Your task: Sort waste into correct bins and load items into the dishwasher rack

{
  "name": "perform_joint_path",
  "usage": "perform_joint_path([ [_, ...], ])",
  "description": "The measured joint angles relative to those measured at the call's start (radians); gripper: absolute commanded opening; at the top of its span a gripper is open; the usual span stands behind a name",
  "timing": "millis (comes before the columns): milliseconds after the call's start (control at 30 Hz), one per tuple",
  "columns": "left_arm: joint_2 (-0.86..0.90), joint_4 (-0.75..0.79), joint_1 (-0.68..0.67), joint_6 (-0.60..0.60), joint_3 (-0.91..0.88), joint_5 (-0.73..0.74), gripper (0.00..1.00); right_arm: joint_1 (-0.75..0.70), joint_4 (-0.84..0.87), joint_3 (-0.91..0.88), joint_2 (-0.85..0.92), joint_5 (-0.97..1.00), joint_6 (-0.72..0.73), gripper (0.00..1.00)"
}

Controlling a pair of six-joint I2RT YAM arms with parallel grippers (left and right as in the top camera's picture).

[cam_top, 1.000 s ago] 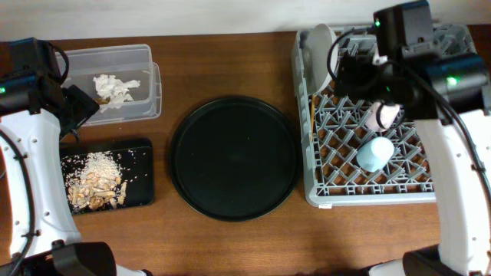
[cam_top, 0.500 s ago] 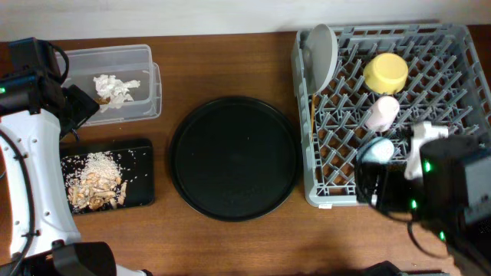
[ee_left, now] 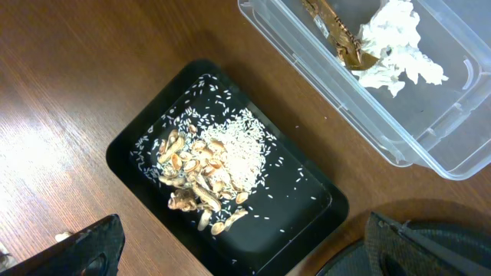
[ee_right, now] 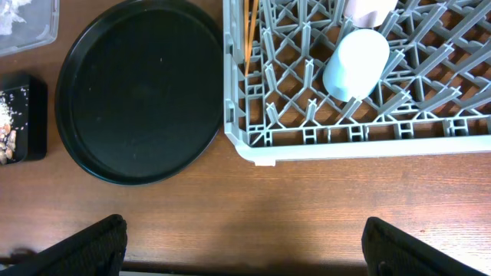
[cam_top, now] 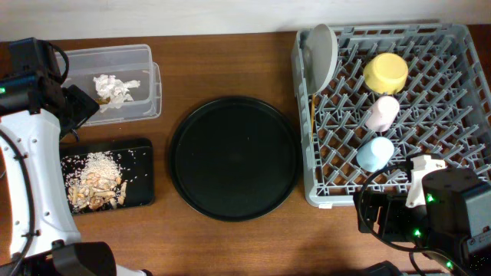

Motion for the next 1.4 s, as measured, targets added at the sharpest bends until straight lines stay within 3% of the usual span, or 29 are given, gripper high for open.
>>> perform_joint_path([
  [133,0.0,0.0,0.0,0.0,0.0,0.0,0.99,-0.017,0.013,-0.024,-0.018,-0.002,-0.008,0.98],
  [267,0.0,-0.001,0.0,0.0,0.0,0.0,0.99,-0.137,0.108,-0.141,-0.16,-0.016,-0.046,0.98],
  [433,0.0,0.0,0.0,0.0,0.0,0.0,0.99,-0.23,0.449,-0.417,-0.443,-0.081,-0.239,0.99],
  [733,0.0,0.0,0.0,0.0,0.0,0.0,0.99,-0.303,0.941,-0.962,-0.823,-0.117,-0.336,0.98],
  [1033,0.0,0.0,0.0,0.0,0.0,0.0,0.99,-0.304,1.451,-1.274,-0.829,-0.135,-0.312,0.99],
  [1233,0.0,0.0,0.0,0.0,0.0,0.0,0.99,-0.304,1.661,-1.405,-0.828,-0.134,-0.31,0.98],
  [1400,0.0,0.0,0.0,0.0,0.0,0.0,0.99,-0.304,1.684,-1.435,-0.829,-0.118,-0.31,0.98],
])
